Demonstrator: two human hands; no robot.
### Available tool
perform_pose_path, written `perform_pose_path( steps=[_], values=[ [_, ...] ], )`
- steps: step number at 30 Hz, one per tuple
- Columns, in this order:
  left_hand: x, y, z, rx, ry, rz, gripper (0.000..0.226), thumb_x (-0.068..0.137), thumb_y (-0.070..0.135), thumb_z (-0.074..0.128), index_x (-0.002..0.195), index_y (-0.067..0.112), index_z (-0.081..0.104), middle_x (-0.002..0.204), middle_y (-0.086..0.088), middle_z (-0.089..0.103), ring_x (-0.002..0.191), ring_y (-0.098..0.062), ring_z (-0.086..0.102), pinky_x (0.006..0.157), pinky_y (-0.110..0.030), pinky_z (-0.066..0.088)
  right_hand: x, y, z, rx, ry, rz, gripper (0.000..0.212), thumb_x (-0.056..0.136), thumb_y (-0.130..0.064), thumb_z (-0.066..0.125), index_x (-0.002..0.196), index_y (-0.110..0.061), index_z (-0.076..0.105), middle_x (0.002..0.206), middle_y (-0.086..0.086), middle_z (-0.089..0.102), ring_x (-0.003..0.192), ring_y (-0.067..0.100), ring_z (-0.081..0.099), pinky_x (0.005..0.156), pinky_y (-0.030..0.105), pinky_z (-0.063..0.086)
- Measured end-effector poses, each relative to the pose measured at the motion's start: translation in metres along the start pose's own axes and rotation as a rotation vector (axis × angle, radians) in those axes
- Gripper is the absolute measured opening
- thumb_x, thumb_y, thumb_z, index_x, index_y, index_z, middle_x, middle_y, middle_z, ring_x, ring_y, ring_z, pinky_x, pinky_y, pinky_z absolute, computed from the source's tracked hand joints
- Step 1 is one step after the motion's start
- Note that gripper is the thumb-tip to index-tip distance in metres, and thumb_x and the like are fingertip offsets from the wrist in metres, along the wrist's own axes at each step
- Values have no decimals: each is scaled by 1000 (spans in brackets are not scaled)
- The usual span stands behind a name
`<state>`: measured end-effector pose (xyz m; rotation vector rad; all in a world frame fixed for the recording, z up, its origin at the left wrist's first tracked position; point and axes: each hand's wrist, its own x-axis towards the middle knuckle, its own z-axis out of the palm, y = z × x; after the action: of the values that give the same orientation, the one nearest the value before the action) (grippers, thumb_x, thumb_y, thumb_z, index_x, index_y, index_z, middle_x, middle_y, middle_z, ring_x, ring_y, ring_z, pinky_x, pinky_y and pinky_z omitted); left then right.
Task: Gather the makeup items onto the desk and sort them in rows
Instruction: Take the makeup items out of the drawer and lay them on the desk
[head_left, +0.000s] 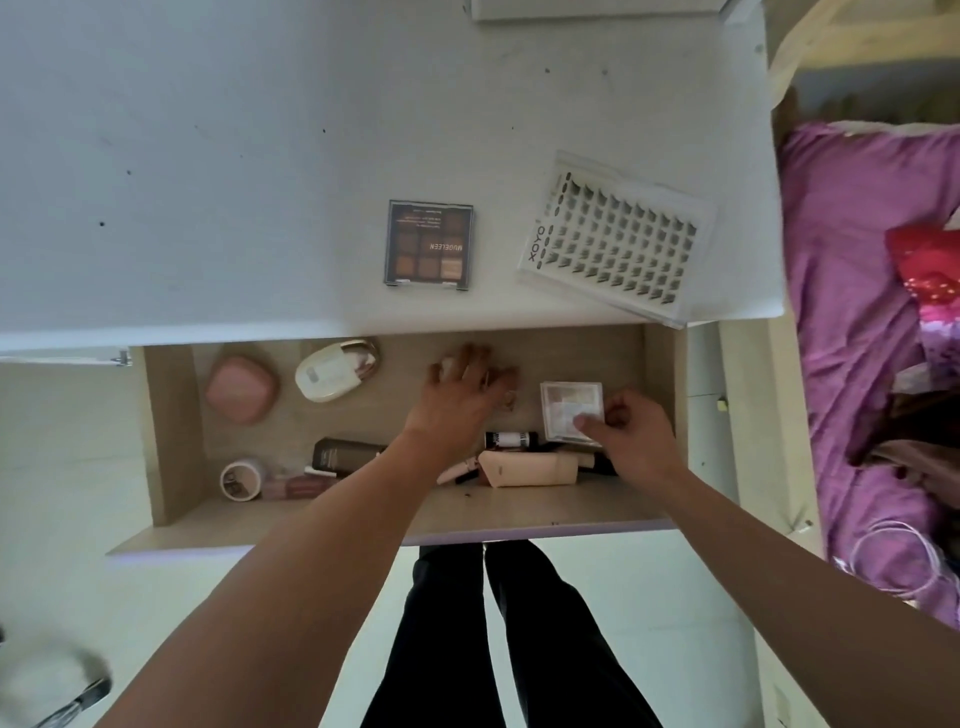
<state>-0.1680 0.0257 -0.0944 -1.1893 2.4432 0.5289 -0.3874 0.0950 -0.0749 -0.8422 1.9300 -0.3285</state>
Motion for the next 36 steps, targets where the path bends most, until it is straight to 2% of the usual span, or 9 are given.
perform_pose_path(
  steps=[3, 6, 11, 14, 18, 22, 25, 31, 36],
  values=[
    [-1, -1, 4, -4, 70, -61, 77, 74, -5, 58, 145, 16, 36, 134, -17, 45, 120, -37, 43, 84, -45, 44, -2, 4, -1, -2, 4, 10, 25, 82, -28, 78, 80, -16, 56, 79, 5, 65, 70, 17, 60, 57, 26, 41],
    [-4, -2, 6, -44, -1, -159, 67, 80, -3, 53, 143, 6, 33, 137, -18, 39, 123, -36, 40, 88, -43, 44, -3, 7, -2, -16, -2, 26, 24, 83, -28, 77, 80, -19, 55, 79, 3, 65, 72, 19, 61, 59, 28, 45],
    [-22, -5, 1, -215, -14, -284, 42, 82, 6, 56, 123, 2, 51, 129, -18, 43, 118, -33, 41, 87, -41, 46, -13, -2, -5, -7, 0, 0, 22, 83, -23, 77, 82, -15, 56, 79, 3, 66, 71, 17, 62, 58, 25, 44],
    [-54, -10, -17, -363, 167, -334, 42, 77, 10, 66, 118, -1, 59, 118, -20, 50, 112, -36, 48, 84, -42, 49, -33, -36, -7, -19, -48, -102, 15, 85, -22, 75, 86, -16, 62, 80, -1, 69, 72, 10, 66, 58, 21, 49],
    [-94, -26, -40, -423, 338, -360, 42, 72, 22, 75, 110, 4, 67, 108, -14, 57, 102, -34, 56, 76, -41, 53, -55, -87, 5, -57, -119, -248, 13, 85, -29, 75, 90, -26, 64, 81, -7, 70, 75, 13, 69, 70, 44, 59],
    [-129, -66, -78, -482, 547, -443, 37, 73, 25, 75, 106, 9, 70, 97, -10, 59, 86, -29, 60, 70, -35, 53, -71, -162, 18, -139, -146, -467, 14, 91, -36, 66, 103, -31, 61, 91, -14, 67, 80, 6, 64, 75, 33, 58],
    [-135, -102, -109, -509, 620, -519, 37, 76, 25, 76, 109, 9, 69, 100, -10, 58, 84, -26, 60, 71, -33, 52, -60, -219, 33, -287, -70, -590, 28, 95, -37, 60, 120, -24, 61, 104, -7, 68, 88, 12, 63, 78, 30, 52],
    [-122, -153, -147, -503, 535, -600, 44, 84, 32, 68, 122, 11, 62, 119, -11, 56, 103, -29, 59, 87, -35, 45, -27, -287, 65, -516, -43, -565, 30, 97, -35, 54, 125, -25, 60, 120, 0, 67, 105, 21, 62, 78, 29, 42],
    [-111, -185, -150, -504, 403, -597, 43, 88, 34, 65, 124, 10, 58, 123, -9, 51, 109, -27, 54, 92, -36, 45, -13, -309, 88, -721, -13, -597, 33, 101, -30, 44, 130, -21, 58, 125, 7, 62, 113, 26, 56, 86, 36, 45]
  ],
)
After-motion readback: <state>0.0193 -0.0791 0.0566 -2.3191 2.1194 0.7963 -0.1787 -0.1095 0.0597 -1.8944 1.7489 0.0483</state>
